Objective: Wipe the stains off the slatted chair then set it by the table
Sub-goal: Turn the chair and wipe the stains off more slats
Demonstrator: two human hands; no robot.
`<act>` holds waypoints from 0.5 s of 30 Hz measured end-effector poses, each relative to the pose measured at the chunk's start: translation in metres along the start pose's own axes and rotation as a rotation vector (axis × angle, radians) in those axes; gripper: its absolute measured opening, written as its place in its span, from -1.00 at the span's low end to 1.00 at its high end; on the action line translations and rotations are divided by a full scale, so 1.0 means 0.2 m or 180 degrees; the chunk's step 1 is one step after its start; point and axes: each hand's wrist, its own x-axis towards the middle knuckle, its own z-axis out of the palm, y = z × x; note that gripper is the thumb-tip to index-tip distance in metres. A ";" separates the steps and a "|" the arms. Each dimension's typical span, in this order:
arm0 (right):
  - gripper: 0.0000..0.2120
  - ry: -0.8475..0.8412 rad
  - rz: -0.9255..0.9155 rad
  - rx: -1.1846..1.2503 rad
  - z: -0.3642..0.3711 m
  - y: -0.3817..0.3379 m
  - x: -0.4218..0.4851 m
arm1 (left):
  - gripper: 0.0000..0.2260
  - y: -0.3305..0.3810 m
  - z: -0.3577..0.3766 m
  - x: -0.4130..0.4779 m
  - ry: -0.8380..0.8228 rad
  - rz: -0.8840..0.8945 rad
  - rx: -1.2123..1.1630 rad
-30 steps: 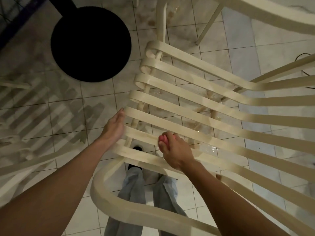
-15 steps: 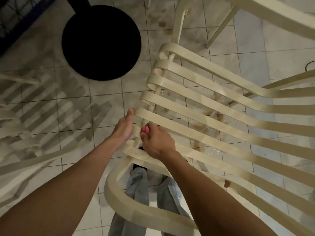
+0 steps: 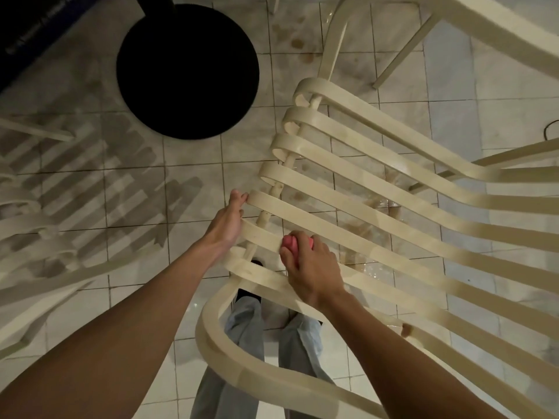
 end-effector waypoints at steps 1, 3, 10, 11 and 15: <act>-0.70 -0.0001 0.0028 -0.0015 0.01 -0.04 0.02 | -0.43 0.00 0.00 0.00 -0.0024 0.0009 -0.0043; -0.68 -0.0022 0.0020 -0.0036 0.02 -0.12 0.05 | -0.42 0.00 0.00 0.00 -0.0087 -0.0025 -0.0179; -0.70 -0.0130 0.0084 -0.0280 0.09 -0.39 0.22 | -0.36 -0.01 -0.06 0.01 -0.0255 -0.0177 -0.0724; -0.71 -0.0092 0.0112 -0.0267 0.10 -0.41 0.23 | -0.35 -0.01 -0.07 0.01 -0.0265 -0.0204 -0.0794; -0.71 -0.0005 -0.0084 -0.0124 0.11 -0.37 0.20 | -0.35 -0.02 -0.08 0.02 -0.0230 -0.0178 -0.0826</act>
